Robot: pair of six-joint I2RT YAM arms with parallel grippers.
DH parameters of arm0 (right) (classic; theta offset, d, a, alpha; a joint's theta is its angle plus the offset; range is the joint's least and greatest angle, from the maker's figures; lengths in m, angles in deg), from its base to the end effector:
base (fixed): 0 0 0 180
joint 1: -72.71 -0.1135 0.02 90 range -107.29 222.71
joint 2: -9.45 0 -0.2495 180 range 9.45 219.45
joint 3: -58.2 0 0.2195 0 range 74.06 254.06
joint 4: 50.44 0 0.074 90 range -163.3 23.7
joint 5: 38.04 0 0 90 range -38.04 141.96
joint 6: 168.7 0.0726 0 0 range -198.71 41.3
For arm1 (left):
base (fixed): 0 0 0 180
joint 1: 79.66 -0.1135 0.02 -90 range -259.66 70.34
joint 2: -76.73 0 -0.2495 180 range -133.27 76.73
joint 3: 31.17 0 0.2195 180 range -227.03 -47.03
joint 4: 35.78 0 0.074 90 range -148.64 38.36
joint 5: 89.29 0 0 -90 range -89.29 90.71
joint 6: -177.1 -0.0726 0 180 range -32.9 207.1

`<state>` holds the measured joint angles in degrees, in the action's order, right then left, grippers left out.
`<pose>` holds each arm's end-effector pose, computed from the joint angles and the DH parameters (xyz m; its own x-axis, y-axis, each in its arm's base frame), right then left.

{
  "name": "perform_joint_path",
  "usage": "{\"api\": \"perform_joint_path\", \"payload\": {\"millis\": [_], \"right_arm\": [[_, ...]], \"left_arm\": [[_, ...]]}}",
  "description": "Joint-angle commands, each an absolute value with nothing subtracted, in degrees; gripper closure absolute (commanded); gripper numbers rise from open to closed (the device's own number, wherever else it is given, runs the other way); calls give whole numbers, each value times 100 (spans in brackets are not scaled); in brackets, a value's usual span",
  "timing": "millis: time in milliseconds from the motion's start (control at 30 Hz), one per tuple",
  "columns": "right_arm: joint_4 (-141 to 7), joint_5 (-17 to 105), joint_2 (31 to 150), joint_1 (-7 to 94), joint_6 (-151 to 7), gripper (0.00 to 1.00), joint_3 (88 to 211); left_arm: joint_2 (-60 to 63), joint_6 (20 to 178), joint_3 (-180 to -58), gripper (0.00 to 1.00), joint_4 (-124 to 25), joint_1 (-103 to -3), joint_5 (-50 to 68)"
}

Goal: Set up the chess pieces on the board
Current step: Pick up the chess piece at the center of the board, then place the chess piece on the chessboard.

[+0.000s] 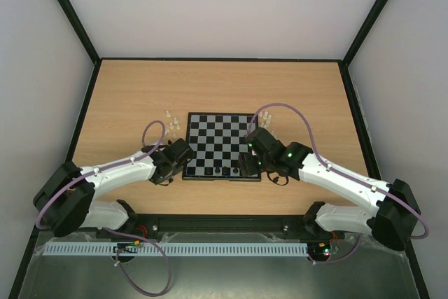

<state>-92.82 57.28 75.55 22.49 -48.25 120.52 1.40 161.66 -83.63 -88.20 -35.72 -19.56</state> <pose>0.1583 0.1796 0.2216 -0.7648 -0.1300 -0.6310 -0.3903 0.8727 0.2934 0.1580 -0.1173 0.1321 -0.7518 -0.5313 -0.3906 -0.5149 0.8430 -0.1556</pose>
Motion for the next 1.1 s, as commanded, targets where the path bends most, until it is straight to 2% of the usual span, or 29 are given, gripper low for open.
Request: {"api": "perform_joint_path", "payload": {"millis": [0,100,300,433,567,667,800,1067], "right_arm": [[-9282,5625,7443,2270,-4944,31,11952],[-9271,5609,7440,2266,-4944,31,11942],[-9270,5623,7440,2268,-4944,31,11932],[-9278,5647,7422,2266,-4944,31,11932],[-9307,5631,7414,2267,-4943,32,11954],[-9346,5694,7406,2265,-4921,32,11983],[-9455,5821,7366,2263,-4846,32,12029],[-9541,5979,7313,2264,-4756,32,12039]], "left_arm": [[119,16169,-8445,77,-8855,-3636,-2100],[83,16118,-8434,89,-8837,-3687,-2096],[18,15945,-8403,97,-8806,-3814,-2085],[74,15688,-8564,98,-8956,-3798,-2088],[306,15446,-9250,98,-9670,-3465,-2327],[415,14964,-9617,98,-9727,-3204,-1976],[-98,14193,-10078,98,-9581,-2806,-1328],[-992,13849,-10383,98,-9236,-2306,-1176]]}}
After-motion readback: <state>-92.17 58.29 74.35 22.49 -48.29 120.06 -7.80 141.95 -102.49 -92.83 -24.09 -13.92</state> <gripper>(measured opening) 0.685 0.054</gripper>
